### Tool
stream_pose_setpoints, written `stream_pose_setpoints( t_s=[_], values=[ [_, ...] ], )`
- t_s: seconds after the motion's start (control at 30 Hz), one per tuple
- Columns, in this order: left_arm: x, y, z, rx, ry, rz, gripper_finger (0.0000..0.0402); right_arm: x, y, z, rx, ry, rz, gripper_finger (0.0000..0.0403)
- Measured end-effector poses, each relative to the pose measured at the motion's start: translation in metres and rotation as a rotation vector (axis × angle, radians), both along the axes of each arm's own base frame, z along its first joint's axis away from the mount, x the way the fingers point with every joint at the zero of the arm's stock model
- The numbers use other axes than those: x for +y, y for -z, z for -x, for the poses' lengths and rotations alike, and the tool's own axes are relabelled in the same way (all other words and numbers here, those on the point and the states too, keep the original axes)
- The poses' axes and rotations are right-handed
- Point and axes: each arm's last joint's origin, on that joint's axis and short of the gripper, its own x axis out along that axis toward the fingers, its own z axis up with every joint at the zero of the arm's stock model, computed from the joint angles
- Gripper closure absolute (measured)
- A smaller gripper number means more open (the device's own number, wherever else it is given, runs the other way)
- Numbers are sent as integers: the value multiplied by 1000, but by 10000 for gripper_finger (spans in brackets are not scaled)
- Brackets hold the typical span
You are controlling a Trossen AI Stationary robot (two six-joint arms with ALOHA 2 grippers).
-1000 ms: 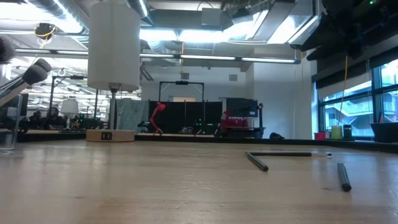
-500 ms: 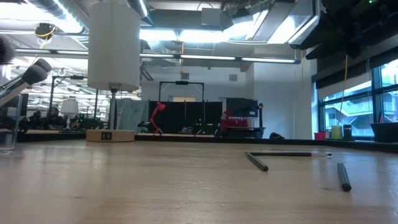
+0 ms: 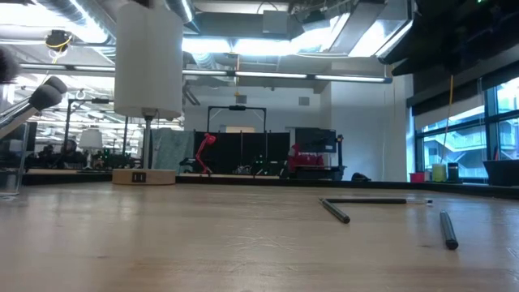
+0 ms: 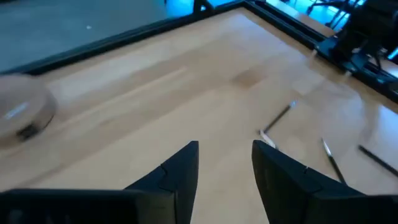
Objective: Put items in baskets/containers
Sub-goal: Put the black eyeshadow brush into the transparent organizer
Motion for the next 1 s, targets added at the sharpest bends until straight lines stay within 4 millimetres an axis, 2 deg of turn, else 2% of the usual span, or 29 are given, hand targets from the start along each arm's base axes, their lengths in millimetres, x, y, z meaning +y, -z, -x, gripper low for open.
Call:
stream_pose_setpoints(
  t_s=[0.13, 0.27, 0.43, 0.53, 0.6, 0.7, 1.0],
  values=[
    [18, 16, -57, 17, 11, -11, 260, 0, -8, 4, -2, -28, -1, 173],
    [31, 43, -108, -18, 4, 1, 260, -2, -10, 10, 29, -17, -17, 173],
    [39, 99, -164, -58, 62, 154, 261, -3, -6, 17, 71, 5, -37, 173],
    [39, 138, -188, -66, 124, 241, 261, -4, -3, 19, 90, 33, -44, 173],
    [41, 158, -197, -61, 156, 278, 261, -5, -2, 19, 92, 47, -40, 173],
    [47, 175, -203, -56, 153, 338, 261, -5, -2, 20, 95, 51, -40, 173],
    [52, 182, -202, -6, 135, 292, 261, -5, -1, 19, 85, 60, -57, 173]
  ],
)
